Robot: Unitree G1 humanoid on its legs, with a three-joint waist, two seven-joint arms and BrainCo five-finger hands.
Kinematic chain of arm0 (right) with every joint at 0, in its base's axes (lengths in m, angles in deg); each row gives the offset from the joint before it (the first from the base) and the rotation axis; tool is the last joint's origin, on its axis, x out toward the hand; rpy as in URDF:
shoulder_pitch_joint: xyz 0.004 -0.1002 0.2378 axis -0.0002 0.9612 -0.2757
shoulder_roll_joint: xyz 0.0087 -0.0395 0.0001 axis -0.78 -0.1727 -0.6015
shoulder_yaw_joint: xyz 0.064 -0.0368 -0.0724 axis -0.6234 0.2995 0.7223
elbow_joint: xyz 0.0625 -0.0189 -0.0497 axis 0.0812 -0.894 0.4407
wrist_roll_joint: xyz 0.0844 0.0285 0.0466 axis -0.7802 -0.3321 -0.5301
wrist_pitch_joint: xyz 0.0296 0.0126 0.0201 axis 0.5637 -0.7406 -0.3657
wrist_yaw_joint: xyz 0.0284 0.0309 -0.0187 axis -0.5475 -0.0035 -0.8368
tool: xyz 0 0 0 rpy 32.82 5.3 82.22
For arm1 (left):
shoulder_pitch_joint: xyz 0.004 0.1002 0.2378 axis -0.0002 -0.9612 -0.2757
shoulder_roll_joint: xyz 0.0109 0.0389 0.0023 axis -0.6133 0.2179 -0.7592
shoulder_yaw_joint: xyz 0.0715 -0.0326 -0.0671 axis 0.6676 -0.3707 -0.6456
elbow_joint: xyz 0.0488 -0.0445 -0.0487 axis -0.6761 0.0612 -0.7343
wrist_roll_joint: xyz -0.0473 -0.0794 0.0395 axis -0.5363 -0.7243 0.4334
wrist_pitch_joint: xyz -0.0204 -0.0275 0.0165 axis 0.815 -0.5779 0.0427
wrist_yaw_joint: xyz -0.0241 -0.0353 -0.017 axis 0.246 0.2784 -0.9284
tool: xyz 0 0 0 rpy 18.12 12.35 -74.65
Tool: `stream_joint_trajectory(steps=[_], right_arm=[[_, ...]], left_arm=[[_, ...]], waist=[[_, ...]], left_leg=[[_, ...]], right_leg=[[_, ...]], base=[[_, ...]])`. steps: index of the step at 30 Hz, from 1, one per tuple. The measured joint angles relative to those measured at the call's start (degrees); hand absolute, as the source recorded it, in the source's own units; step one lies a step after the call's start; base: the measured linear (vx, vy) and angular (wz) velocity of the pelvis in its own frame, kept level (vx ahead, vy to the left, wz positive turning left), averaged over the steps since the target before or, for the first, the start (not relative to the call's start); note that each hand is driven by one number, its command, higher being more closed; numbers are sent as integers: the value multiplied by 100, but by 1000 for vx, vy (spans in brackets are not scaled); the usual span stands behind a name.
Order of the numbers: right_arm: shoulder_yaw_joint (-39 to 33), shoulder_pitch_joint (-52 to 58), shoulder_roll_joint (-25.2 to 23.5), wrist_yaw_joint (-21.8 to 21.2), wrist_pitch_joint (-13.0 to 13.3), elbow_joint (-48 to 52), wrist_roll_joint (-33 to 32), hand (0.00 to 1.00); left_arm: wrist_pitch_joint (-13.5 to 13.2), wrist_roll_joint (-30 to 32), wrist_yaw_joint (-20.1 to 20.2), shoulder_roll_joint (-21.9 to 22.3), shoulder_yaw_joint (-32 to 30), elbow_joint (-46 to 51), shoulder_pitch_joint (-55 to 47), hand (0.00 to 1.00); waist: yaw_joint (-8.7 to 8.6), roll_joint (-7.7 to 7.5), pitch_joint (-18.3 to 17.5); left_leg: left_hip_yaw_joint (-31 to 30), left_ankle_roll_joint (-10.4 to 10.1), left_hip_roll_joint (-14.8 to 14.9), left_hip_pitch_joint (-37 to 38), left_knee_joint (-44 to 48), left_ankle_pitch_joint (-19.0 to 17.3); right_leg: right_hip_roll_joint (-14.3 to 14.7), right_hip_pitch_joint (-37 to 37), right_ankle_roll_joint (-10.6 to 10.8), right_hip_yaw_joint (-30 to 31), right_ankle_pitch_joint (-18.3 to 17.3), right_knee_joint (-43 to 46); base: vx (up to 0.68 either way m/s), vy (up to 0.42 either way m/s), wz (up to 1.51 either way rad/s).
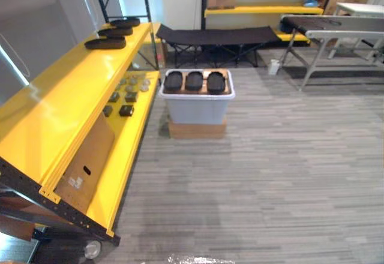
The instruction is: Walk over and take plastic housings, then place them on the shelf
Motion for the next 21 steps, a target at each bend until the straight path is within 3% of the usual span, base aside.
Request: stream_joint_trajectory(steps=[6, 21], right_arm=[[-126, -218, -70, -8, 0, -29, 1, 0], [-147, -250, -59, -24, 1, -25, -1, 0]], left_arm=[[-5, -8, 3, -29, 0, 0, 60, 0], [-18, -217, 9, 14, 2, -102, 48, 0]], waist=[[0, -41, 70], [-8, 20, 178]], left_leg=[[-3, -38, -13, 148, 1, -23], [72, -67, -7, 162, -56, -21]], right_leg=[[-16, 147, 52, -89, 35, -11], [-12, 108, -7, -85, -82, -34]], base=[[31, 3, 2], [-111, -25, -4]])
